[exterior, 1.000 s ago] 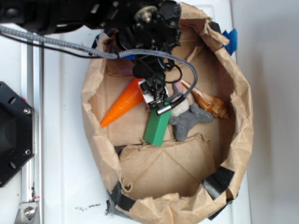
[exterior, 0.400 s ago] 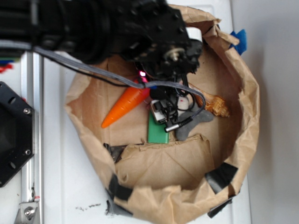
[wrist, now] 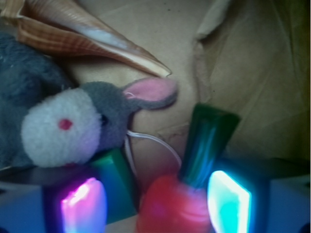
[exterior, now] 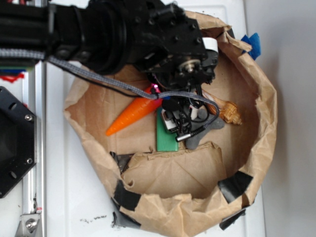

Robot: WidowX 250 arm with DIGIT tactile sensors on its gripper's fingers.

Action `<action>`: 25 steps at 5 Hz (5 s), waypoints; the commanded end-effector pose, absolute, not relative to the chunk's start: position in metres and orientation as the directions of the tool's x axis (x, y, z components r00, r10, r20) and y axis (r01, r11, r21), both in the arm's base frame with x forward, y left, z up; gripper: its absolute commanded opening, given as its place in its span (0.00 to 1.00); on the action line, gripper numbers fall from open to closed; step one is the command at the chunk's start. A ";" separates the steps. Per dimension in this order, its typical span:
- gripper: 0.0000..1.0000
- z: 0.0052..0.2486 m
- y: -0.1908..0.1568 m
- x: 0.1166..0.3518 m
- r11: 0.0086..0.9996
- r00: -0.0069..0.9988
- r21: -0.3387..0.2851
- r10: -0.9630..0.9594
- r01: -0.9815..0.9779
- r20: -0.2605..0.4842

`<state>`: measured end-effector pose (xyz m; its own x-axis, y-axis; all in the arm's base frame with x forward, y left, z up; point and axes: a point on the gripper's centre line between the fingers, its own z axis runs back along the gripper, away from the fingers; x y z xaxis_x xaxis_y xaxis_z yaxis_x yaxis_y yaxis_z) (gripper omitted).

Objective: Grab the carrot.

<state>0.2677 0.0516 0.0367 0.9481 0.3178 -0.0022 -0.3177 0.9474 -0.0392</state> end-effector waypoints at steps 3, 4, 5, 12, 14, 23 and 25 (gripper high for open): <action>0.00 0.075 0.043 0.265 0.967 0.963 -0.087 0.247 -0.238 0.113; 1.00 0.076 0.036 0.246 0.968 0.966 -0.120 0.233 -0.219 0.114; 1.00 0.071 0.027 0.238 0.975 0.972 -0.095 0.209 -0.199 0.109; 1.00 0.052 0.034 0.248 0.975 0.976 -0.059 0.215 -0.212 0.045; 1.00 0.040 0.032 0.241 0.973 0.974 -0.054 0.224 -0.223 0.011; 0.00 0.140 0.035 0.251 0.949 0.957 -0.163 0.283 -0.269 0.064; 0.00 0.182 0.019 0.263 0.976 0.971 -0.101 0.207 -0.195 0.121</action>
